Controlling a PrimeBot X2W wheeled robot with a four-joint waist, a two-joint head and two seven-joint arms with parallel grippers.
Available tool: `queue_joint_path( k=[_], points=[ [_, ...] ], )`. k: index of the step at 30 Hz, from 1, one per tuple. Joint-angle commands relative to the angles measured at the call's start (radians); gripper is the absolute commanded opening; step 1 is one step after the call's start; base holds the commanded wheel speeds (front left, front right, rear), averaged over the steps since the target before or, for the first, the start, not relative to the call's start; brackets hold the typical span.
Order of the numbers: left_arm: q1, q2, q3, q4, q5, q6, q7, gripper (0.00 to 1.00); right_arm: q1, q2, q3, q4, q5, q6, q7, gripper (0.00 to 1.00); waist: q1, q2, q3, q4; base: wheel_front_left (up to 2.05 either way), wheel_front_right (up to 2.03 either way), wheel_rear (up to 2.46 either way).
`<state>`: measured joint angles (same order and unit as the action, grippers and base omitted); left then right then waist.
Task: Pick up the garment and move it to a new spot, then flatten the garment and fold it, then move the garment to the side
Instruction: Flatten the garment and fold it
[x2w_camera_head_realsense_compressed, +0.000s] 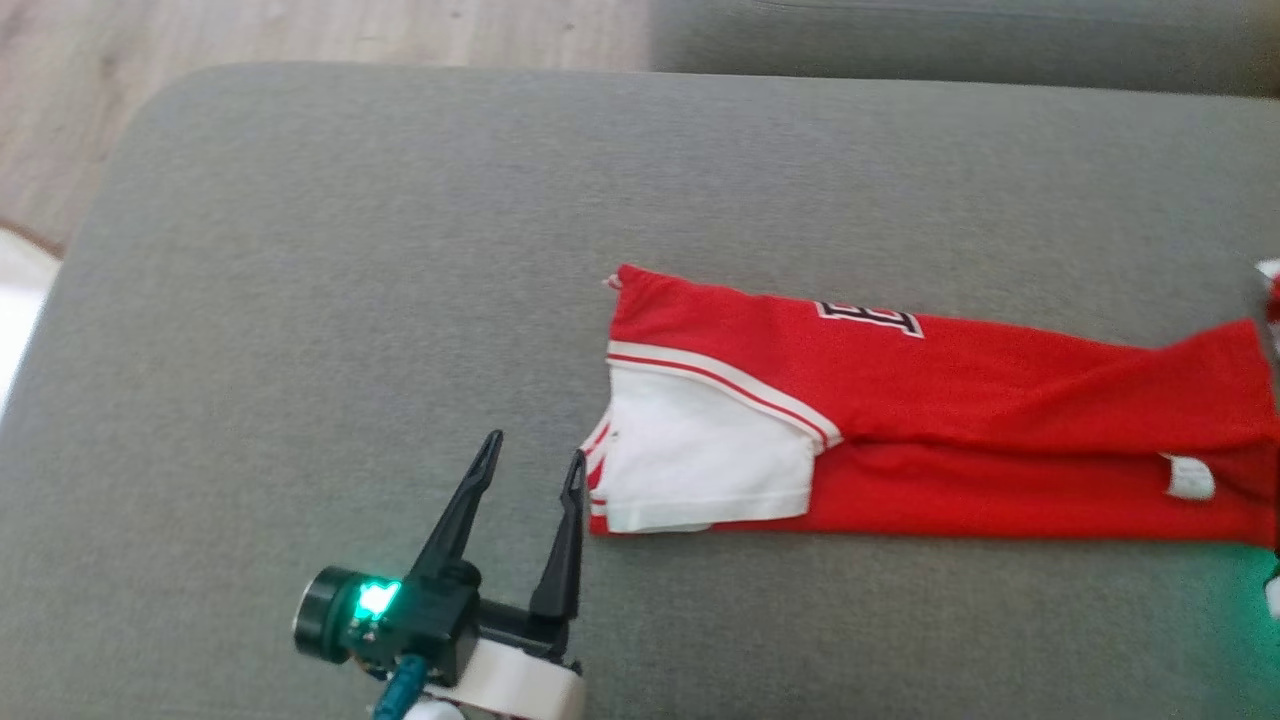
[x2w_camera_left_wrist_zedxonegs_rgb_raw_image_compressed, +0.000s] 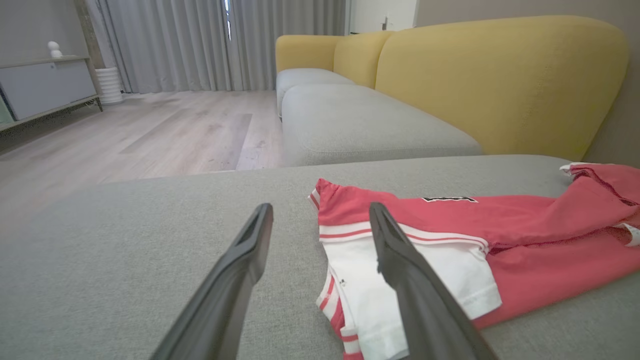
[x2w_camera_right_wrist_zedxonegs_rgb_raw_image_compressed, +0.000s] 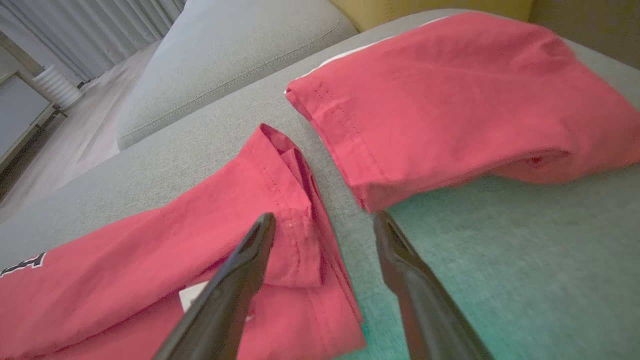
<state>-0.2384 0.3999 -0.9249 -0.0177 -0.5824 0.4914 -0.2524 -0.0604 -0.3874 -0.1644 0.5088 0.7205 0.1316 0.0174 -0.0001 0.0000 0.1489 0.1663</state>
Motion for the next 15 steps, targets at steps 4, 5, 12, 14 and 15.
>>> queue_joint_path(
  k=[4,5,12,14,15],
  points=[
    [0.003,-0.04,0.083,-0.024,0.077,-0.021,-0.009,1.0,-0.089,-0.003,-0.044,0.078,-0.088,-0.001,0.051,1.0,0.0001,0.0,-0.008,0.043,0.0,0.0,0.0],
    [0.01,-0.049,0.09,-0.022,0.095,-0.027,-0.009,1.0,-0.103,-0.002,-0.054,0.109,-0.111,-0.001,0.063,1.0,0.0001,0.0,-0.009,0.051,0.0,0.0,0.0],
    [0.054,-0.086,0.145,-0.014,0.18,-0.057,-0.009,1.0,-0.158,0.024,-0.117,0.282,-0.202,-0.001,0.138,0.8,0.0001,0.0,-0.022,0.089,0.0,0.0,0.0],
    [0.066,-0.094,0.16,-0.013,0.194,-0.064,-0.009,1.0,-0.159,0.04,-0.107,0.282,-0.191,-0.001,0.158,0.22,0.0001,0.0,-0.025,0.092,0.0,0.0,0.0],
    [0.072,-0.098,0.166,-0.012,0.201,-0.069,-0.009,1.0,-0.156,0.046,-0.101,0.275,-0.183,-0.001,0.165,0.0,0.0001,0.0,-0.026,0.093,0.0,0.0,0.0]
  ],
)
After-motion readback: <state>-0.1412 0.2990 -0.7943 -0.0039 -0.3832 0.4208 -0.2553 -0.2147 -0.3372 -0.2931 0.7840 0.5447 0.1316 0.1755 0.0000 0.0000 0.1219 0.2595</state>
